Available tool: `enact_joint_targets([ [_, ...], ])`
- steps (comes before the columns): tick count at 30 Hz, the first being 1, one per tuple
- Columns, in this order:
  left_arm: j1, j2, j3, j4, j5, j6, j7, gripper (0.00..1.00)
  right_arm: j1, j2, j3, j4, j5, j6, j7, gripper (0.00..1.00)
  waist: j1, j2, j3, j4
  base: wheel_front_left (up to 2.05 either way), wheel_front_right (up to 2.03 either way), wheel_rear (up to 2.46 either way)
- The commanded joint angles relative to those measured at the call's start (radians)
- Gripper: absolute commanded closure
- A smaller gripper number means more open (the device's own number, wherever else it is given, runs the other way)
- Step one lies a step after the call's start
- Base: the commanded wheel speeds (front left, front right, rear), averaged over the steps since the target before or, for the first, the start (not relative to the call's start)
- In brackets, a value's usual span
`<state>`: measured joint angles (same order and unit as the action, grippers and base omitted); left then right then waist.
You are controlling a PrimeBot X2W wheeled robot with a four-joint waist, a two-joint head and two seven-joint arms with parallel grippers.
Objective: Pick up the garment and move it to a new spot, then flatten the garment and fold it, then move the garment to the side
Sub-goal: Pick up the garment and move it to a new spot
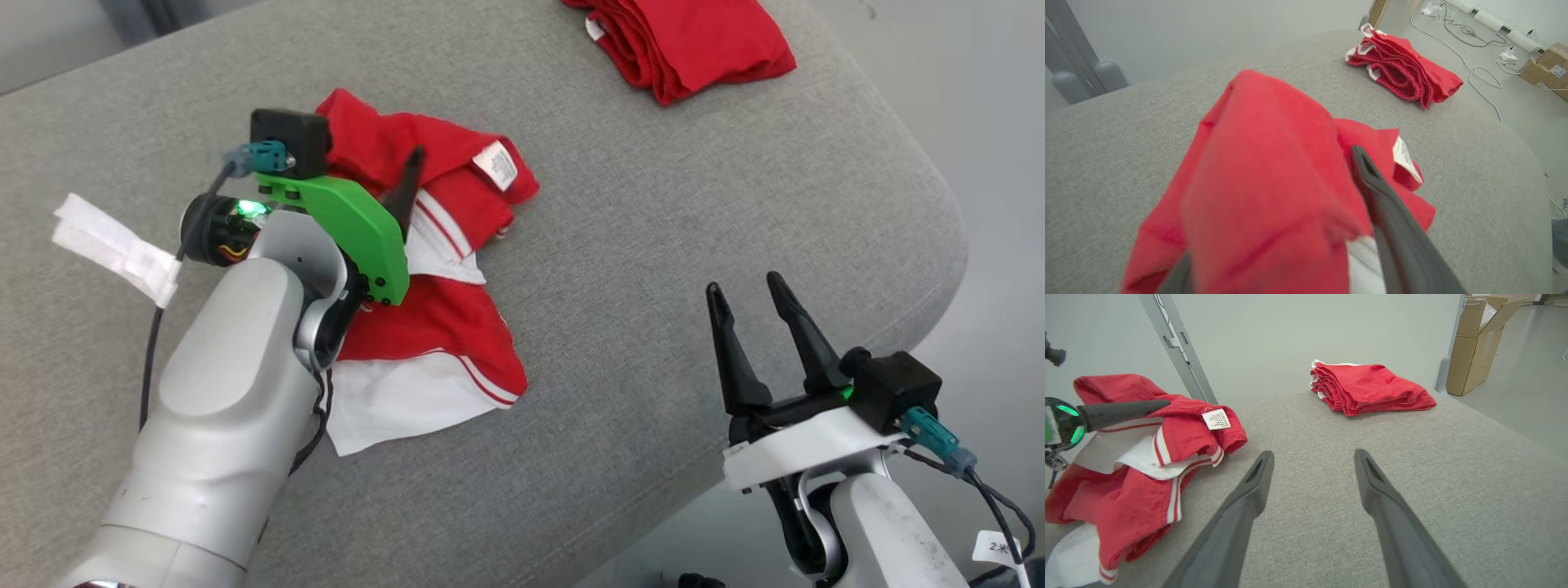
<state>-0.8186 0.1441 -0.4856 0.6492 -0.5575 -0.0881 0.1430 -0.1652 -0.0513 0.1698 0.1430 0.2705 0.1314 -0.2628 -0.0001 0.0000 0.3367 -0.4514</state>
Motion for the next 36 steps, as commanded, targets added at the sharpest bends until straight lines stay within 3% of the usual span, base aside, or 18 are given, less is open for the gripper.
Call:
enact_joint_targets([
  [1,-0.021,0.005,-0.008,0.023,0.017,-0.007,-0.028,0.00,0.010,0.001,-0.009,0.001,-0.009,-0.001,-0.003,0.00,0.0001,0.0000,0.011,-0.007,0.00,0.00,0.00],
  [7,-0.013,-0.004,-0.043,0.077,0.088,0.013,-0.212,0.00,0.028,0.000,-0.052,0.002,-0.051,-0.002,-0.003,0.00,0.0001,0.0000,-0.059,0.063,0.00,0.00,0.00],
  [12,0.083,-0.011,-0.045,0.033,0.069,0.018,-0.268,0.00,0.057,0.000,-0.097,-0.008,-0.086,-0.001,-0.003,0.00,0.0001,0.0000,-0.127,0.145,0.00,0.00,0.00],
  [24,0.475,0.056,-0.004,-0.259,0.081,0.151,-0.399,0.00,0.137,0.000,-0.222,-0.032,-0.171,-0.002,-0.003,0.00,0.0001,0.0000,-0.237,0.354,0.00,0.00,0.00],
  [30,0.669,0.057,0.079,-0.397,0.140,0.203,-0.408,0.00,0.175,-0.001,-0.254,-0.036,-0.192,-0.002,-0.003,0.00,0.0001,0.0000,-0.275,0.420,0.00,0.00,0.00],
  [36,0.846,0.017,0.214,-0.515,0.231,0.177,-0.408,0.00,0.217,0.000,-0.270,-0.026,-0.204,-0.002,-0.003,0.00,0.0001,0.0000,-0.309,0.465,0.00,0.00,0.00],
])
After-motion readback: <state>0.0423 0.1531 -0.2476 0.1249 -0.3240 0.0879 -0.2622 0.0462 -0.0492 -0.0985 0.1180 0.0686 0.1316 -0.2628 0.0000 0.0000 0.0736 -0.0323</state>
